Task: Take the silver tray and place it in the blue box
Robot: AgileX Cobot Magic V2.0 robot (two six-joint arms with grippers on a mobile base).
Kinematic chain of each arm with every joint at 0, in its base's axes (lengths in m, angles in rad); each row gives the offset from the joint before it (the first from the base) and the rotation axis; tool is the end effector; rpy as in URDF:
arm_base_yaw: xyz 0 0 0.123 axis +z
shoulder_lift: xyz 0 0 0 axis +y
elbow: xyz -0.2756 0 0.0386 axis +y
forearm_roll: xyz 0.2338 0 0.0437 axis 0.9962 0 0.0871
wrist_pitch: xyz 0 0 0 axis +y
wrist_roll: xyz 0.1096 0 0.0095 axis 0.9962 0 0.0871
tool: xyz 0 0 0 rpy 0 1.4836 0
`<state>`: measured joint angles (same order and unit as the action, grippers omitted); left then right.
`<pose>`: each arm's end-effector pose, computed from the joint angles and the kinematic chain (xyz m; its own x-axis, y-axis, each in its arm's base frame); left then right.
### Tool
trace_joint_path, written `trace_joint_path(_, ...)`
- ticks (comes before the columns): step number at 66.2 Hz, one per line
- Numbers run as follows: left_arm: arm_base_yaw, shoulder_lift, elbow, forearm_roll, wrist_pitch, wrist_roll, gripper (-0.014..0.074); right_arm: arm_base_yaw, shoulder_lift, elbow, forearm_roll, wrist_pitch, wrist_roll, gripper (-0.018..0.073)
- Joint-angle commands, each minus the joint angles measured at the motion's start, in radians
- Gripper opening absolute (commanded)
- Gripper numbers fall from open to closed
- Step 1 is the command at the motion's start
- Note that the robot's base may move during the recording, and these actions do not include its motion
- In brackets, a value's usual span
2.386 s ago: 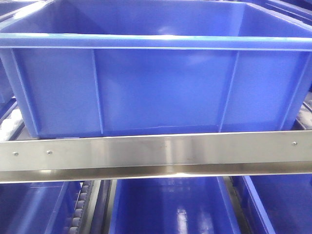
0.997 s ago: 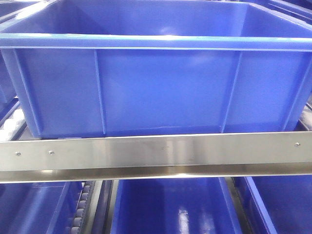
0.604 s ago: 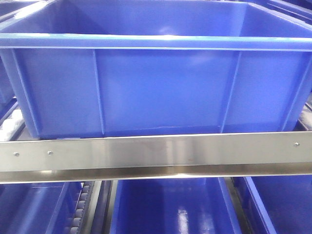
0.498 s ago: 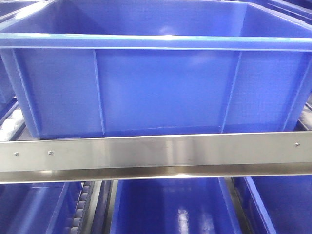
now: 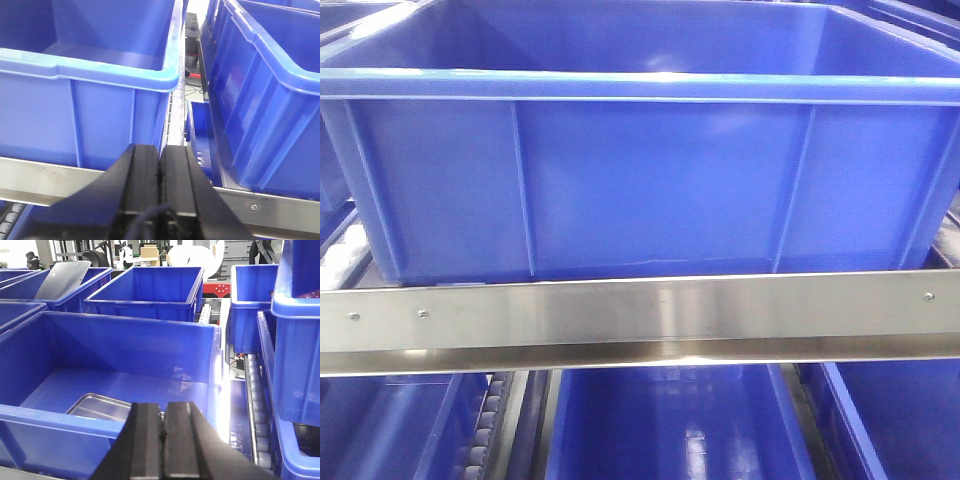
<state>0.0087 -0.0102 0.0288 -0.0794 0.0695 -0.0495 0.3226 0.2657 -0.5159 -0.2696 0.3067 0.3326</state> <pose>0.0686 0.0000 0.1980 -0.0003 -0.1284 -0.9917 -0.0033 0.9917 -0.1284 0.0687 0.0136 0.3373 0.0209 0.0858 -0.9961 -0.2421 0.9671 0.0782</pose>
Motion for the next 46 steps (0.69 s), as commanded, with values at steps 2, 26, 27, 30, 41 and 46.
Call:
trace_joint_path(2, 0.003, -0.020, -0.004, -0.010, -0.091, 0.000, -0.0105, -0.002, 0.009, -0.026, -0.024, -0.085, -0.011, 0.0053)
trace_joint_path(26, 0.003, -0.020, -0.004, -0.010, -0.091, 0.000, -0.0105, -0.089, -0.008, 0.006, 0.003, -0.006, -0.058, 0.0053)
trace_joint_path(27, 0.003, -0.020, -0.004, -0.010, -0.091, 0.000, -0.0105, -0.099, -0.013, 0.017, 0.017, -0.006, -0.076, 0.0053)
trace_joint_path(30, 0.003, -0.020, -0.004, -0.010, -0.091, 0.000, -0.0105, -0.138, -0.030, 0.041, 0.051, -0.010, -0.118, 0.0053)
trace_joint_path(41, 0.003, -0.020, -0.004, -0.010, -0.090, 0.000, -0.0105, -0.299, -0.144, 0.202, 0.181, -0.097, -0.238, 0.0053)
trace_joint_path(46, 0.003, -0.020, -0.004, -0.010, -0.090, 0.000, -0.0105, -0.349, -0.189, 0.283, 0.186, -0.164, -0.237, 0.0053)
